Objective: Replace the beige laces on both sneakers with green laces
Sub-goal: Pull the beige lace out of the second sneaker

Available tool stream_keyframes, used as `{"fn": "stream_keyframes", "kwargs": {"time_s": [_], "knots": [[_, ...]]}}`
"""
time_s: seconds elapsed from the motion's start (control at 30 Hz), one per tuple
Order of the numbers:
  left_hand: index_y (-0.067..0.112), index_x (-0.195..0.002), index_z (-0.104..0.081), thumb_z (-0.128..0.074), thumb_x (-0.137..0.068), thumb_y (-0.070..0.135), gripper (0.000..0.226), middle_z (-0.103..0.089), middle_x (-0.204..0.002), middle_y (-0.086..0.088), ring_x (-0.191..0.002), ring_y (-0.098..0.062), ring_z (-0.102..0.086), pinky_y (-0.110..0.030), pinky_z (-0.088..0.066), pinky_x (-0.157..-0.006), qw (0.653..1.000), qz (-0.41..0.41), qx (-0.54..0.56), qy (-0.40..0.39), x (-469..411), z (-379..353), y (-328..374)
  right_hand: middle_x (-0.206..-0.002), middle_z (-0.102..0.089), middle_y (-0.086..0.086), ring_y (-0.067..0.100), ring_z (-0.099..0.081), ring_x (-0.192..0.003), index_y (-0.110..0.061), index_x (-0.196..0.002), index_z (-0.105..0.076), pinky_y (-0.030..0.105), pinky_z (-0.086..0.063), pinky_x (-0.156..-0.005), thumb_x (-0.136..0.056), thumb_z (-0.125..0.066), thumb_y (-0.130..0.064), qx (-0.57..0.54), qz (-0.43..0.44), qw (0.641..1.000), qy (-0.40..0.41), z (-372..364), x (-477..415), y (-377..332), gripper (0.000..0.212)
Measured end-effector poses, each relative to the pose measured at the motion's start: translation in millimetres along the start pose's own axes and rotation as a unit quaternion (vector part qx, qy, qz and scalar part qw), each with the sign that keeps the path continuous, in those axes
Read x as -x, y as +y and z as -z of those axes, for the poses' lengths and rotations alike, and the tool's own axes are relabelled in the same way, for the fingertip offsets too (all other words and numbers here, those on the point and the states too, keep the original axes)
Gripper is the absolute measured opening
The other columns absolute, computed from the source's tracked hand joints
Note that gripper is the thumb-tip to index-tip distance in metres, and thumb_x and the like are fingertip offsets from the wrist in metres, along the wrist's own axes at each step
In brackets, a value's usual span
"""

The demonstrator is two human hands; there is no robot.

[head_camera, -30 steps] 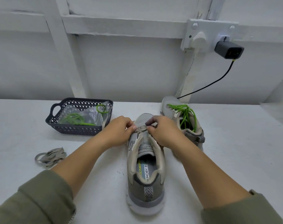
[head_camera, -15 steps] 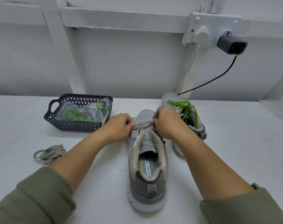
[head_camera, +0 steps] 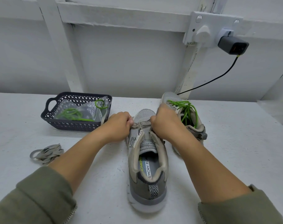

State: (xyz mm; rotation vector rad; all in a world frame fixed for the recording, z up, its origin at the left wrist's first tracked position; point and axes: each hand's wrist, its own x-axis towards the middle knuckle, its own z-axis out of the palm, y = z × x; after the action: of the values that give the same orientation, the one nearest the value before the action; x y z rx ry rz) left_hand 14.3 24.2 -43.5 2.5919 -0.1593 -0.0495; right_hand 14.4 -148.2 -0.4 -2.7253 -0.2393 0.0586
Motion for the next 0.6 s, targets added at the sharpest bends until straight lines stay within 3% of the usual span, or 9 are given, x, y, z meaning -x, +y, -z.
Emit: {"fn": "stream_keyframes", "kwargs": {"time_s": [0.1, 0.2, 0.3, 0.37, 0.43, 0.5, 0.6], "knots": [[0.016, -0.089, -0.05, -0.044, -0.1, 0.022, 0.014, -0.055, -0.093, -0.003, -0.092, -0.024, -0.051, -0.034, -0.04, -0.076, 1.0, 0.004, 0.0, 0.002, -0.4, -0.8, -0.1, -0.128, -0.039, 0.01, 0.029, -0.051, -0.107, -0.025, -0.128, -0.051, 0.029, -0.034, -0.078, -0.095, -0.054, -0.033, 0.01, 0.032, 0.998, -0.045, 4.8, -6.7, -5.7, 0.034], [0.013, -0.088, -0.051, -0.044, -0.1, 0.02, 0.015, -0.057, -0.096, -0.007, -0.093, -0.027, -0.052, -0.038, -0.043, -0.081, 1.0, 0.003, -0.004, 0.0, 1.4, 0.5, 2.2, -0.116, -0.054, 0.008, 0.022, -0.05, -0.108, -0.021, -0.108, -0.068, 0.026, -0.038, -0.079, -0.09, -0.063, -0.024, 0.092, 0.081, 0.991, -0.056, 2.4, -16.7, -8.0, 0.018], [0.011, -0.09, -0.053, -0.043, -0.1, 0.02, 0.016, -0.059, -0.099, -0.008, -0.095, -0.027, -0.053, -0.04, -0.045, -0.086, 1.0, 0.006, -0.001, -0.005, 2.1, 0.7, 3.3, -0.104, -0.055, 0.009, 0.023, -0.048, -0.093, -0.008, -0.099, -0.063, 0.026, -0.037, -0.072, -0.095, -0.049, -0.011, 0.155, 0.09, 0.983, -0.041, 2.2, -19.2, -4.4, 0.015], [0.013, -0.091, -0.052, -0.043, -0.1, 0.02, 0.014, -0.057, -0.1, -0.007, -0.096, -0.026, -0.052, -0.038, -0.044, -0.085, 1.0, 0.011, 0.0, -0.003, 2.7, -0.1, 2.8, -0.112, -0.052, 0.01, 0.024, -0.047, -0.091, -0.008, -0.104, -0.062, 0.026, -0.035, -0.071, -0.097, -0.048, -0.013, 0.15, 0.097, 0.983, -0.038, 2.6, -17.5, -1.8, 0.017], [0.016, -0.091, -0.05, -0.043, -0.1, 0.021, 0.012, -0.056, -0.1, -0.006, -0.096, -0.025, -0.051, -0.036, -0.043, -0.082, 1.0, 0.013, -0.001, 0.001, 2.2, -1.6, 1.9, -0.114, -0.047, 0.007, 0.022, -0.051, -0.094, -0.017, -0.114, -0.063, 0.024, -0.036, -0.074, -0.091, -0.062, -0.024, 0.104, 0.095, 0.989, -0.048, 3.9, -16.4, -1.6, 0.024], [0.016, -0.093, -0.05, -0.043, -0.1, 0.022, 0.012, -0.056, -0.1, -0.005, -0.095, -0.024, -0.051, -0.033, -0.039, -0.077, 1.0, 0.016, -0.005, 0.005, 2.0, -2.9, 1.7, -0.11, -0.055, 0.006, 0.021, -0.056, -0.1, -0.022, -0.111, -0.069, 0.025, -0.041, -0.077, -0.082, -0.074, -0.029, 0.074, 0.087, 0.992, -0.061, 1.5, -20.8, -2.7, 0.03], [0.019, -0.09, -0.048, -0.041, -0.1, 0.019, 0.012, -0.054, -0.093, 0.001, -0.088, -0.019, -0.049, -0.029, -0.033, -0.07, 0.999, 0.027, -0.003, 0.022, 1.6, -4.8, -0.8, -0.102, -0.069, 0.008, 0.024, -0.061, -0.1, -0.016, -0.099, -0.073, 0.028, -0.048, -0.078, -0.083, -0.067, -0.016, 0.105, 0.077, 0.991, -0.027, -11.1, -30.0, -5.4, 0.016]]}}
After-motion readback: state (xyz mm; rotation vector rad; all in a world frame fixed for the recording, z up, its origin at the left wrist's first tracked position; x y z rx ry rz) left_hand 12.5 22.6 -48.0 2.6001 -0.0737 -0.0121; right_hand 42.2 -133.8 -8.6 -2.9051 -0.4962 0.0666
